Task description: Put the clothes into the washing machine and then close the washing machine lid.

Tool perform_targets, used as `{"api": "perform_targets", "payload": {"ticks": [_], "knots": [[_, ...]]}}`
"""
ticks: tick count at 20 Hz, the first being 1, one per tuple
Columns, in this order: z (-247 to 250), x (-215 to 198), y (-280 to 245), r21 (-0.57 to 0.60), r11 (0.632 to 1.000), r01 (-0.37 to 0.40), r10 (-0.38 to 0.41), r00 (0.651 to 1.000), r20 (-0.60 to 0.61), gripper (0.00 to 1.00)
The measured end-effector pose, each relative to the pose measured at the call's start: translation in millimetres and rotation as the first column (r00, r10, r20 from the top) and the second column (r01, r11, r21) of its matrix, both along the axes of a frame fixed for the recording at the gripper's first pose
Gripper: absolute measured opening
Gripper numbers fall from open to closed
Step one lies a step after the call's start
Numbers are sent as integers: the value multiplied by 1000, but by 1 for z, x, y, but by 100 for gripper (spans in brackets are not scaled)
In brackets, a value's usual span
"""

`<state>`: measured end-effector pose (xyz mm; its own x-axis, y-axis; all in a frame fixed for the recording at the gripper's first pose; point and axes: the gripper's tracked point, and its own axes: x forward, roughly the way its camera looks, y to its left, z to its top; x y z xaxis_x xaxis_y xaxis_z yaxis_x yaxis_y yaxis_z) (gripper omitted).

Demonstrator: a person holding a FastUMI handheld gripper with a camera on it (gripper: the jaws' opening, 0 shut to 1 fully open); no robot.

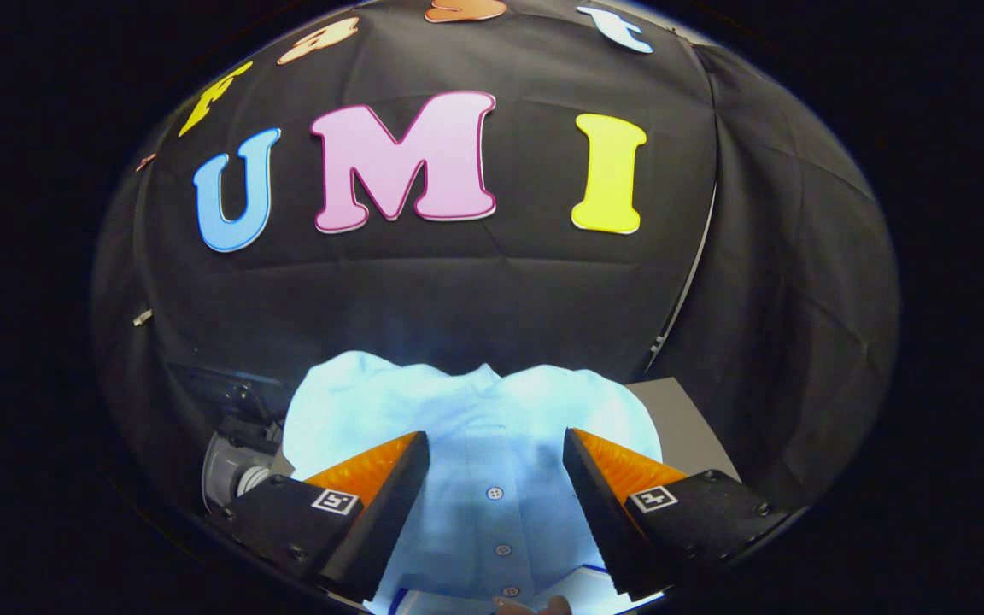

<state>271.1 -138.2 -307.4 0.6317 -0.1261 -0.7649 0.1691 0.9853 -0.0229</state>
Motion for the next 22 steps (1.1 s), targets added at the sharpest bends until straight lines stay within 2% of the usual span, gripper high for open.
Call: {"api": "perform_targets", "payload": {"ticks": [8, 11, 13, 15, 16, 17, 22], "knots": [[-24, -6, -1, 79, 996, 46, -37, 993, -111, 98], [-26, -5, 6, 85, 996, 12, -2, 993, -118, 98], [-27, -5, 21, 108, 993, -38, 51, 992, -120, 62], [-26, -4, 22, 95, 994, -59, 70, 991, -115, 25], [-29, -1, 20, 92, 995, -49, 59, 993, -100, 25], [-25, -4, 21, 96, 994, -45, 55, 993, -104, 9], [-9, -13, 22, 103, 994, -32, 38, 998, -55, 9]]}}
